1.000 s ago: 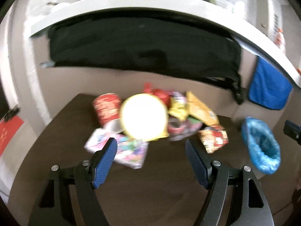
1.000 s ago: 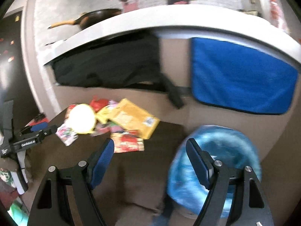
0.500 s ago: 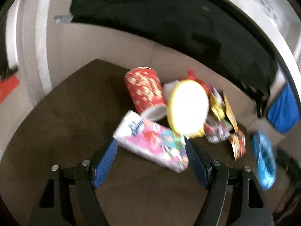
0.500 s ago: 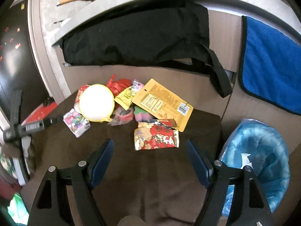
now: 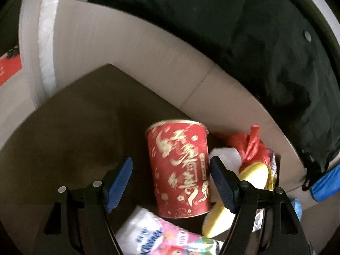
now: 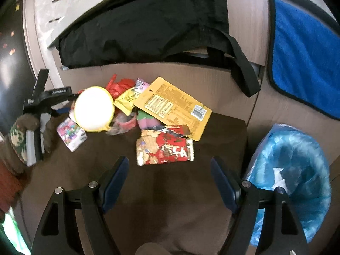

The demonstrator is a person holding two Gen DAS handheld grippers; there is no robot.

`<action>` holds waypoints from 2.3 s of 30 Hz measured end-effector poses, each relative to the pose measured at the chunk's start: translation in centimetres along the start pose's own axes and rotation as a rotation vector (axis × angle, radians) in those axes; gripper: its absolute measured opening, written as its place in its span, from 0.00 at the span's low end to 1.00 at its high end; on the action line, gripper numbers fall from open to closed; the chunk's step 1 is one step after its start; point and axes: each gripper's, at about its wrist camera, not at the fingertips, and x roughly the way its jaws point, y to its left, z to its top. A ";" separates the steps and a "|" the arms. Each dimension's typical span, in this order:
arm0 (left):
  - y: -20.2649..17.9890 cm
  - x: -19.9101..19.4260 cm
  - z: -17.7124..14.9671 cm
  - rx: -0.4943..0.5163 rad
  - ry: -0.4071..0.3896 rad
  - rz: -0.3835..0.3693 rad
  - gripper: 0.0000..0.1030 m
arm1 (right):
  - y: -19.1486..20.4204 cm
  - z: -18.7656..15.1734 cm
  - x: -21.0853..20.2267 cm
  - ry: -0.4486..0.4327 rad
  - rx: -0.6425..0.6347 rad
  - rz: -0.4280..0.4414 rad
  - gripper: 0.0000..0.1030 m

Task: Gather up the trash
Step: 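Grasp the gold-rimmed round lid with the left gripper while the right gripper grasps the red snack wrapper, then carry the lid and wrapper over the blue bin and open both grippers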

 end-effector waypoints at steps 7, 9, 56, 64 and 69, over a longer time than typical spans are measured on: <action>-2.4 -1.5 -2.0 0.121 0.033 -0.078 0.73 | -0.9 0.9 4.0 0.054 -0.005 0.044 0.74; -3.0 -2.2 -2.3 0.155 0.040 -0.091 0.73 | -0.8 1.5 5.2 0.063 -0.010 0.045 0.74; -10.0 -8.0 -12.6 0.324 -0.062 -0.140 0.14 | -0.2 -5.7 -0.6 0.118 -0.104 0.258 0.55; -9.1 -11.5 -14.6 0.402 -0.050 -0.144 0.14 | 1.9 -5.1 -1.7 0.075 -0.396 0.298 0.60; -7.4 -12.3 -14.9 0.357 -0.039 -0.138 0.14 | 3.0 -2.8 1.0 0.100 -0.443 0.375 0.60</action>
